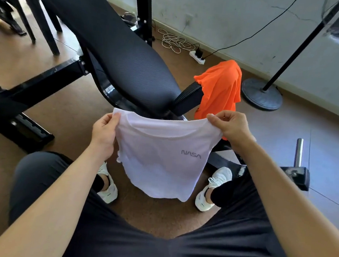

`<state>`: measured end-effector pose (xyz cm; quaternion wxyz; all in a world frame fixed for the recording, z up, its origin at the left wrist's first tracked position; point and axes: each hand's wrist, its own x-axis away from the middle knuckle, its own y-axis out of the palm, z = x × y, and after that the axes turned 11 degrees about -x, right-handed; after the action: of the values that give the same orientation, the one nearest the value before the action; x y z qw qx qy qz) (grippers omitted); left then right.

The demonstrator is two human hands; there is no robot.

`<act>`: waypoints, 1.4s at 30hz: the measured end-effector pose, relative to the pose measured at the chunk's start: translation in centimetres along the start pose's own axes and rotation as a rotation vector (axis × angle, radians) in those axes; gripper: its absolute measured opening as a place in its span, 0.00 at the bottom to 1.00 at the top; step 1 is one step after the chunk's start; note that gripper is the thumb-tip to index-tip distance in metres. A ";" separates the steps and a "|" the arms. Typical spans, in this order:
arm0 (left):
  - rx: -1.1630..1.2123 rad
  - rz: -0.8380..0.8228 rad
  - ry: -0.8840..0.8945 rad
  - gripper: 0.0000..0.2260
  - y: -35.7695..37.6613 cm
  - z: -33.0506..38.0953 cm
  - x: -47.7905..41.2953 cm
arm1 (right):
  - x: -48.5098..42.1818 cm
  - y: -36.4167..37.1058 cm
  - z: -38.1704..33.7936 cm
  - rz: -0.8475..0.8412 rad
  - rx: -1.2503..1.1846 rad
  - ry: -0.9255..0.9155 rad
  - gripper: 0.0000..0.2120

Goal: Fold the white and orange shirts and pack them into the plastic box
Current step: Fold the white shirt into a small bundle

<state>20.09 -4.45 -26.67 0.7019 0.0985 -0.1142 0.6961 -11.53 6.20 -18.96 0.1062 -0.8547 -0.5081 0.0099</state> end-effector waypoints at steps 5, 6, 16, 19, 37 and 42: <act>-0.070 0.054 0.055 0.08 0.6 0.5 1.2 | 0.9 1.3 0.1 0.129 -0.161 0.068 0.12; -0.076 0.059 0.074 0.08 0.9 0.8 1.7 | 1.0 1.5 0.3 0.130 -0.181 0.084 0.11; -0.180 -0.168 0.155 0.05 5.0 0.8 6.8 | 4.6 7.3 2.1 0.030 -0.346 0.175 0.06; -0.225 -0.234 0.221 0.02 5.7 0.0 7.6 | 5.8 8.7 2.5 -0.009 -0.289 0.147 0.07; -0.516 -0.363 0.565 0.11 5.6 -0.2 7.8 | 6.6 6.8 3.2 -0.213 0.079 -0.198 0.16; -0.419 -0.442 0.502 0.10 5.3 1.2 7.1 | 4.0 6.5 1.8 -0.484 0.363 -0.432 0.18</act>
<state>14.81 2.04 -23.53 0.8459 -0.1978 -0.0545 0.4923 -4.17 6.97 -21.64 0.1457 -0.6554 -0.6960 0.2545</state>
